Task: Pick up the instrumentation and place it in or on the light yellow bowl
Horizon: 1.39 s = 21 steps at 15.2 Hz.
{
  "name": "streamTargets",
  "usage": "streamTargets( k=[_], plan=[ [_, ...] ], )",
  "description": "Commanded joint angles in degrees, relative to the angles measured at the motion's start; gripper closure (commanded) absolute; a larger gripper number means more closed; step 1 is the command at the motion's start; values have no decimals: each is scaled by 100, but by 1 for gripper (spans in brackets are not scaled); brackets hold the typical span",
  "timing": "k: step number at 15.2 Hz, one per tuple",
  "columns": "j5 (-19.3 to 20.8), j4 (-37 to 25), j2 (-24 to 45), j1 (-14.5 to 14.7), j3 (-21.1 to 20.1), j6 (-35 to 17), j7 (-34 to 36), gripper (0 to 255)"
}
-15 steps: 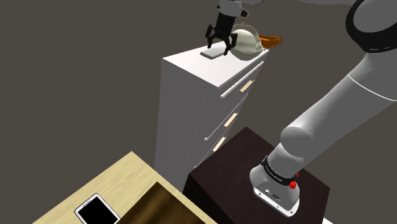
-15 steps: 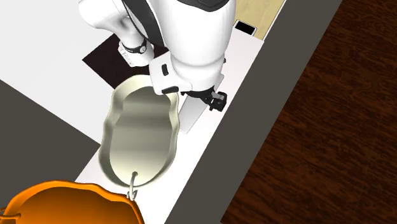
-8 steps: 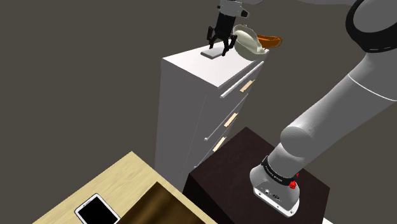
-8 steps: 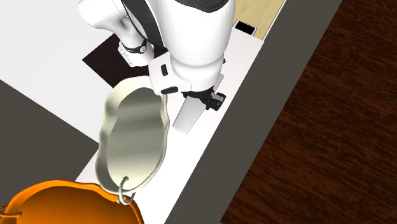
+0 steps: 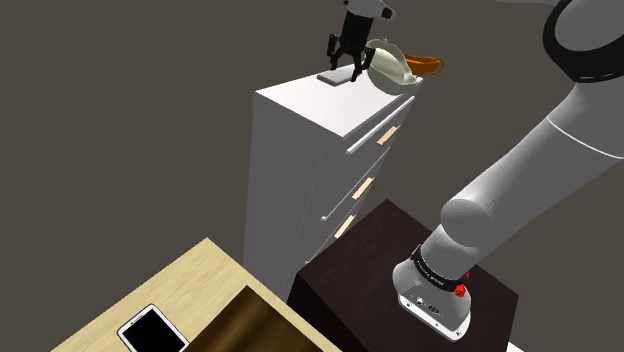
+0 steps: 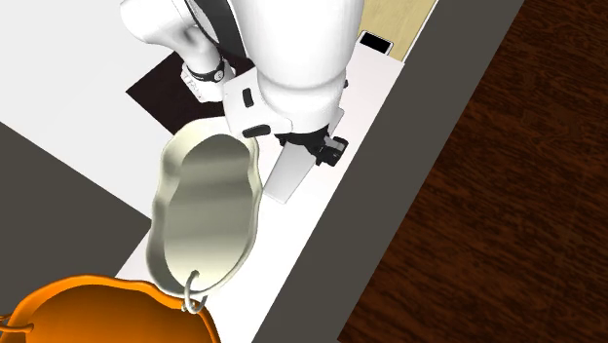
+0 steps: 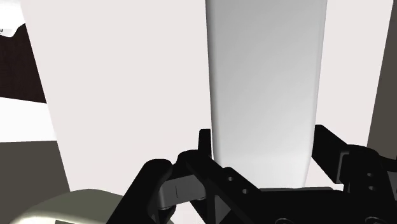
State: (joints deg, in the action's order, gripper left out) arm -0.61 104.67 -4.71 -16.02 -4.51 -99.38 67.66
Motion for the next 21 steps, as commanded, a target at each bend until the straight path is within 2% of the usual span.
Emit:
streamTargets(
  k=[1, 21],
  plan=[
    [1, -181, 17, -1, 1, 164, 0, 255],
    [35, -2264, 444, 6, -10, 1821, 32, 255]
  ],
)
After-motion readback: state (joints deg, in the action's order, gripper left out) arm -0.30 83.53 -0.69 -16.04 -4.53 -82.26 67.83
